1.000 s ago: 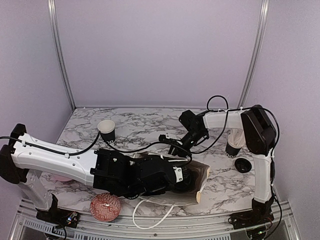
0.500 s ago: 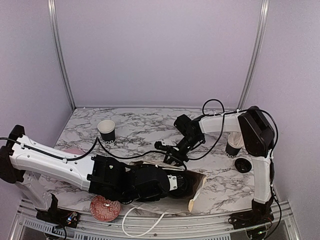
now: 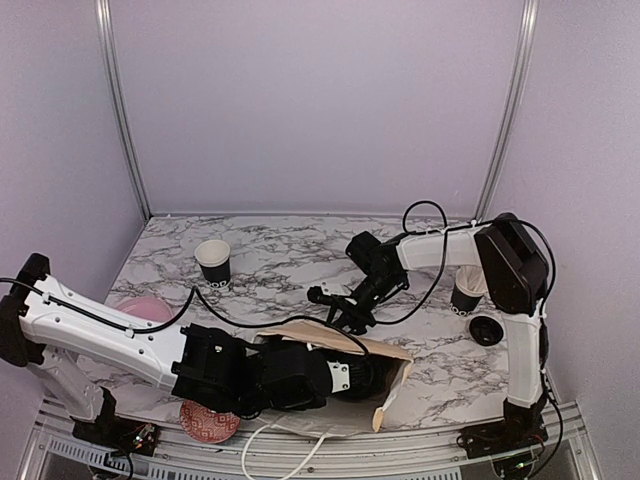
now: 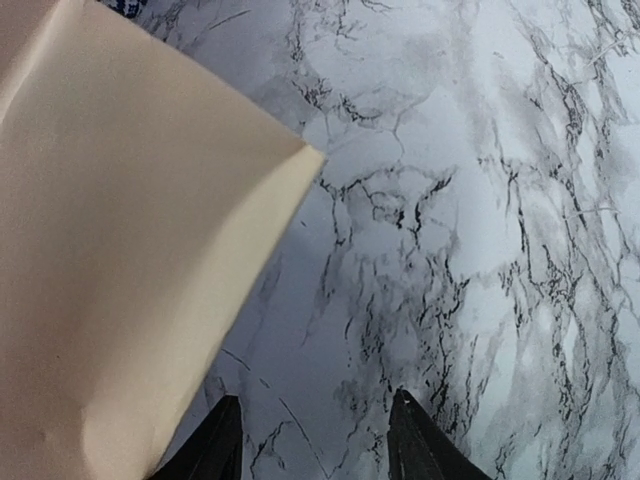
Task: Pack the takeout coffee
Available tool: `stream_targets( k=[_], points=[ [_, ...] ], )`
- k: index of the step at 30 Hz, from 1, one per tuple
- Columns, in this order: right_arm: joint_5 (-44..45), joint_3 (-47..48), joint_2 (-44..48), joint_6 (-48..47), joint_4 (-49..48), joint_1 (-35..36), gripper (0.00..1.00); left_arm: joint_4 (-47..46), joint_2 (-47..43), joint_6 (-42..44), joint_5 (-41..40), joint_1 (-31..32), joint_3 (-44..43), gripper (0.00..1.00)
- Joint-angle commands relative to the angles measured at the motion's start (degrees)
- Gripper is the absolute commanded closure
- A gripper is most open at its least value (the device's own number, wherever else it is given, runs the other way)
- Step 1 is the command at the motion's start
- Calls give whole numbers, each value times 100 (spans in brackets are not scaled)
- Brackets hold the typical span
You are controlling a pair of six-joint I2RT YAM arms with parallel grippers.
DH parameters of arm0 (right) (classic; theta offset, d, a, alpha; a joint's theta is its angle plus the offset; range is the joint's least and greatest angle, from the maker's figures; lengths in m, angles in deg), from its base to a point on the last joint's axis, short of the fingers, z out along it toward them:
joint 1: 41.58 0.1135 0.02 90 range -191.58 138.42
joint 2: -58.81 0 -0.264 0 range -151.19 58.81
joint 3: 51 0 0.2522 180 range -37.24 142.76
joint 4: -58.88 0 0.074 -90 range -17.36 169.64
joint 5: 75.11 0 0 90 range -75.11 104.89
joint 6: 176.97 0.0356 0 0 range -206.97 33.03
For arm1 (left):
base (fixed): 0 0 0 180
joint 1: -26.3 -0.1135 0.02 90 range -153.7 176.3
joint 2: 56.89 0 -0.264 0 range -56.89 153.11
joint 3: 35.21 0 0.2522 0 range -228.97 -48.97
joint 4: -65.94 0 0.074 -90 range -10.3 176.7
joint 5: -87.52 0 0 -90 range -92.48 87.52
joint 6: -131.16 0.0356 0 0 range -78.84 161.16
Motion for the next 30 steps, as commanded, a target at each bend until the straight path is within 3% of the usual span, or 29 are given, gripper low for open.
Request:
stream_targets(
  k=[1,12,19,30],
  points=[
    [-223,-38,187,-126,22,151,52,-299,-125,-63,107,-97,234,44],
    [-292,228,169,-160,374,55,51,-226,-206,-215,608,-244,153,44],
    [-383,749,407,-327,1108,-658,41,777,113,-569,1174,-357,-498,43],
    [-400,729,1185,-293,1264,-1150,39,2321,675,-1354,2645,-716,-1753,43]
  ],
)
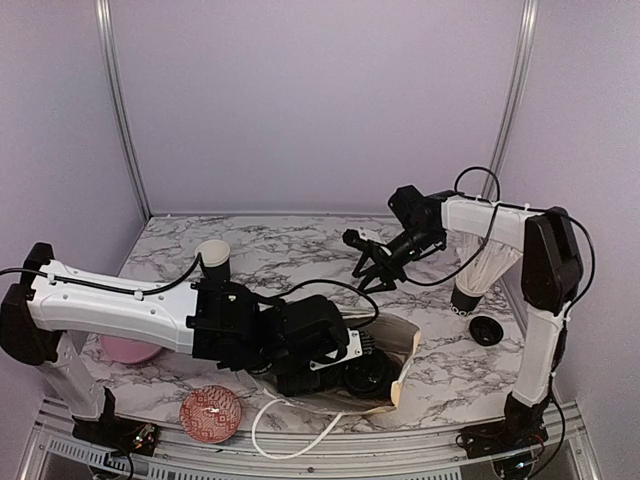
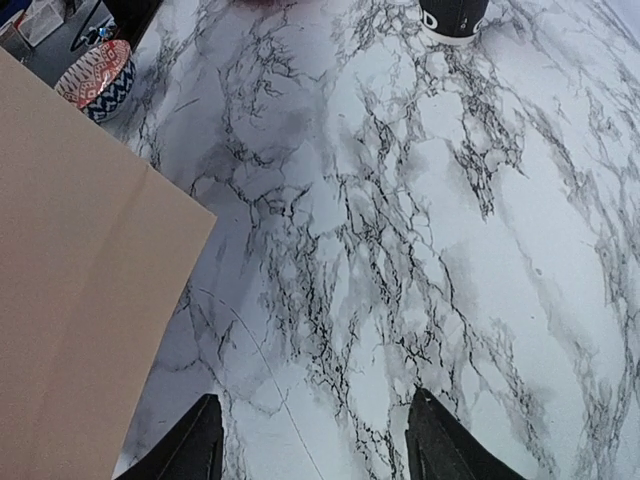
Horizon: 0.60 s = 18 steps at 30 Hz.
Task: Pack the takeout coffee
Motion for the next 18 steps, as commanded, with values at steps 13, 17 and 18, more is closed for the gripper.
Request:
stream_targets(
  k=[13,17,18],
  points=[
    [-356,-364,764,-163,178,-218,39,2422,1305,-1075,2057,-268,-1856,43],
    [-409,-469,860,-250,182,-330,39,2704,1559,-1330,2078,-275,-2166,43],
    [-420,-496,876,-276,186,-369,39,2738,1614,-1364,2030,-272,-2223,43]
  ],
)
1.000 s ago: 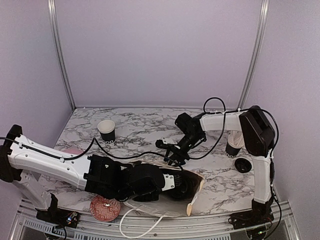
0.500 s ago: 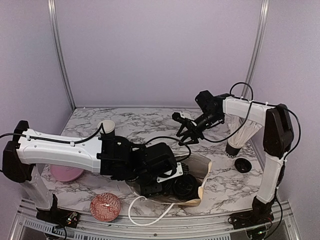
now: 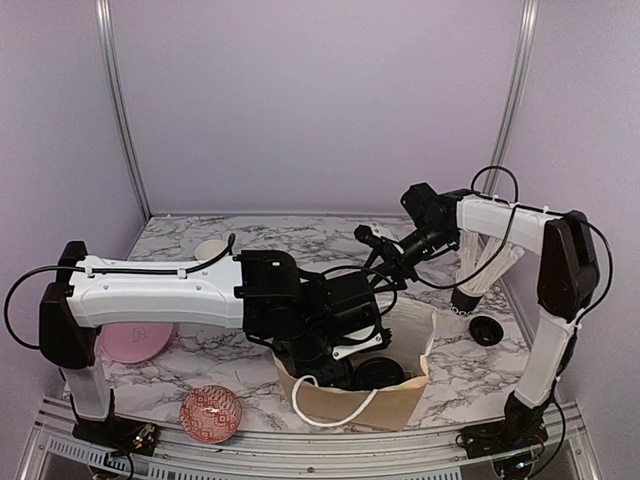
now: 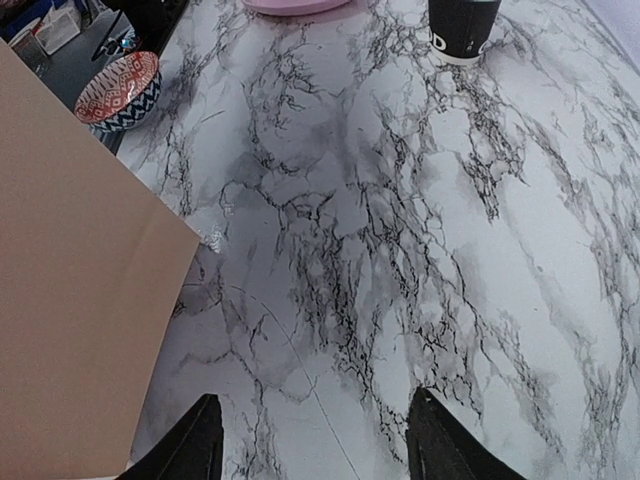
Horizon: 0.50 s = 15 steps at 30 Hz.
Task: Pack the takeout coffee
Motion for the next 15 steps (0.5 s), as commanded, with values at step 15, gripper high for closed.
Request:
stream_targets(
  k=[15],
  points=[
    [-208,-676,664,-516,188,-430,39,934,1312,-481,886,-189,-692,42]
  ],
)
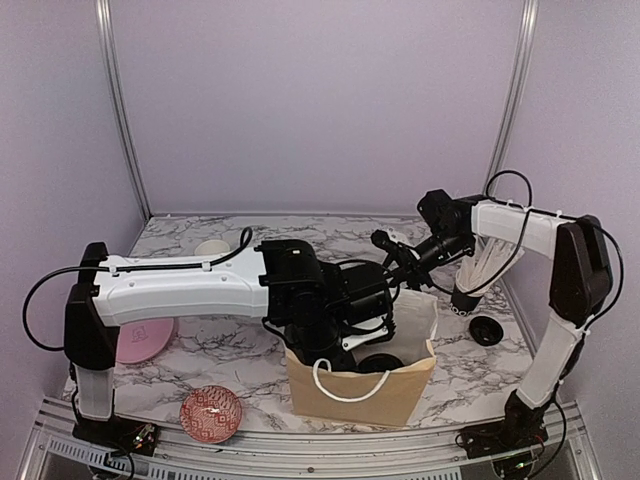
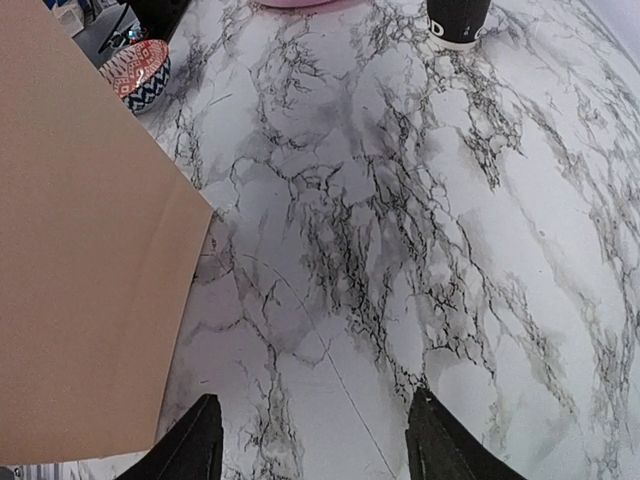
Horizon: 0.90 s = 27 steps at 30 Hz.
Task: Pack the takeout coffee
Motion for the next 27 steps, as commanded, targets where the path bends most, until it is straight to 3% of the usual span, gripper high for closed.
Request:
stream_targets(
  k=[1,10,21,27],
  points=[
    [-79,-158,303,-133,105,-63,39,279,637,-190,631,-20,237,41],
    [-47,-283,722,-148,117,-125,40,283,542,-409,780,-180,237,34],
    [84,-199,1136,-26,210,-135,39,331,-123,-539,475,-198,-208,14],
    [146,-136,1206,82,201,-132,39,334,-397,-509,478,-198,-348,10]
  ],
)
